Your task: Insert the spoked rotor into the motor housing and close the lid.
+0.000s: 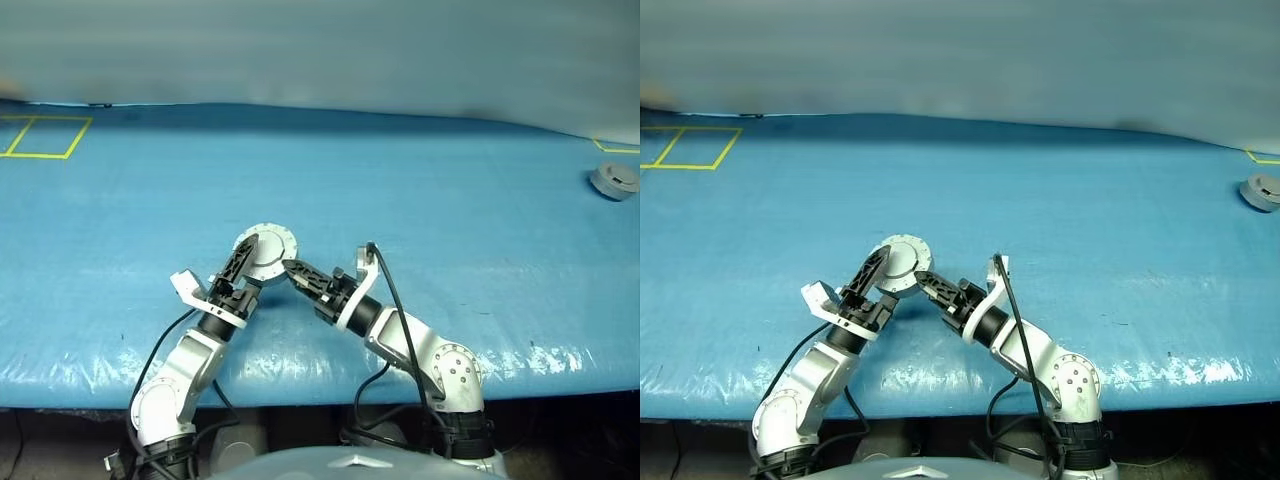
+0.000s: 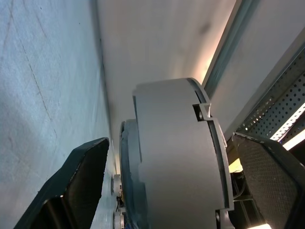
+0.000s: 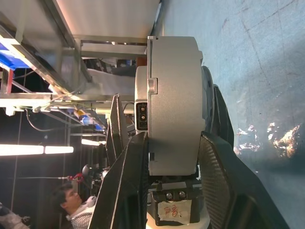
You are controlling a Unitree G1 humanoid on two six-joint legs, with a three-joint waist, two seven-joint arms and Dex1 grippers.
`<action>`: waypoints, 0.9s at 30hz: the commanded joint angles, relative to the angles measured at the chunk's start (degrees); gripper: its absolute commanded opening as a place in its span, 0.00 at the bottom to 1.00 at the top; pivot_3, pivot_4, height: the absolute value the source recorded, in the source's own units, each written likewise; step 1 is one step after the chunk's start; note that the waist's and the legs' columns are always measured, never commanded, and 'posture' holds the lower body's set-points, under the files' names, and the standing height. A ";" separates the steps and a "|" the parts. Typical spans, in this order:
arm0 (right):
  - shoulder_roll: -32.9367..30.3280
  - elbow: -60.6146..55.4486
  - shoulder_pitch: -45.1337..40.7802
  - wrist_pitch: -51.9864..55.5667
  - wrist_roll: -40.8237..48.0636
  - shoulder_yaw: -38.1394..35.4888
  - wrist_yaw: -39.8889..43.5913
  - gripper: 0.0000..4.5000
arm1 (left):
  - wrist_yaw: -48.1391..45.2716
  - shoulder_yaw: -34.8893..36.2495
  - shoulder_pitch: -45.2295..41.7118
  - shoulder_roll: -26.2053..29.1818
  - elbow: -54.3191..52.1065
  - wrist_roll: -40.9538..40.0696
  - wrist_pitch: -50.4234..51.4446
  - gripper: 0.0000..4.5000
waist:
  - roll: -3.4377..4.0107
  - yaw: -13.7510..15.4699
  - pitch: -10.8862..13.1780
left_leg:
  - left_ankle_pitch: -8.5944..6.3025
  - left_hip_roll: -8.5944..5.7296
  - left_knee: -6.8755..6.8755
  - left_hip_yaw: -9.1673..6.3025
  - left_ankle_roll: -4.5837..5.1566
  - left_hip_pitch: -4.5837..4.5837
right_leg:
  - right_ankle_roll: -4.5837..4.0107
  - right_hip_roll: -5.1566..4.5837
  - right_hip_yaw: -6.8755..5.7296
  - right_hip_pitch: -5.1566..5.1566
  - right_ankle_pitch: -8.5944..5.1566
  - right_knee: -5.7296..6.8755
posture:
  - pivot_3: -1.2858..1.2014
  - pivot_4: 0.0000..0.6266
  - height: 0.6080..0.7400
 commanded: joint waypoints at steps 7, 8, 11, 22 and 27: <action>-0.92 -5.63 -0.58 -1.72 -4.94 0.89 7.25 0.26 | 2.98 -1.36 1.17 1.26 -3.05 -2.14 -0.27 0.52 | 0.00 0.00 0.00 | 0.00 0.02 0.03 -0.01 0.00 0.01 | 0.00 0.03 -0.01 0.00 -0.01 0.01 | 0.52 0.24 1.00; -1.11 -5.98 -0.52 -2.05 -6.14 0.90 8.28 0.26 | 3.07 -1.16 1.14 1.37 -3.07 -2.13 -0.58 0.52 | 0.00 0.01 0.00 | 0.00 0.02 0.03 -0.01 0.00 0.00 | 0.00 0.03 0.00 0.00 0.00 0.01 | 0.52 0.24 1.00; -3.51 -8.09 -0.07 -3.30 -12.80 1.41 11.33 0.47 | 3.81 -0.04 0.06 2.30 -3.03 -0.67 -2.48 0.52 | 0.01 0.06 0.00 | 0.00 0.00 0.04 0.00 0.00 0.00 | 0.00 0.02 0.01 0.01 0.00 0.00 | 0.52 0.24 1.00; -19.89 -14.14 1.36 -15.02 -54.01 14.44 20.58 1.00 | 6.64 4.51 -19.65 9.71 13.75 14.11 -10.72 0.52 | 0.00 1.17 -0.01 | 0.03 -0.07 0.22 -0.07 -0.02 -0.01 | 0.06 0.15 0.10 0.08 0.02 0.03 | 0.52 0.24 1.00; -20.34 -12.23 4.21 -26.77 -70.39 17.51 20.41 1.00 | 4.09 6.24 -33.19 12.46 29.26 22.41 -14.46 0.52 | -0.03 1.48 0.00 | 0.03 -0.29 0.19 -0.12 -0.02 -0.05 | 0.47 0.06 0.22 0.08 0.26 -0.02 | 0.52 0.24 1.00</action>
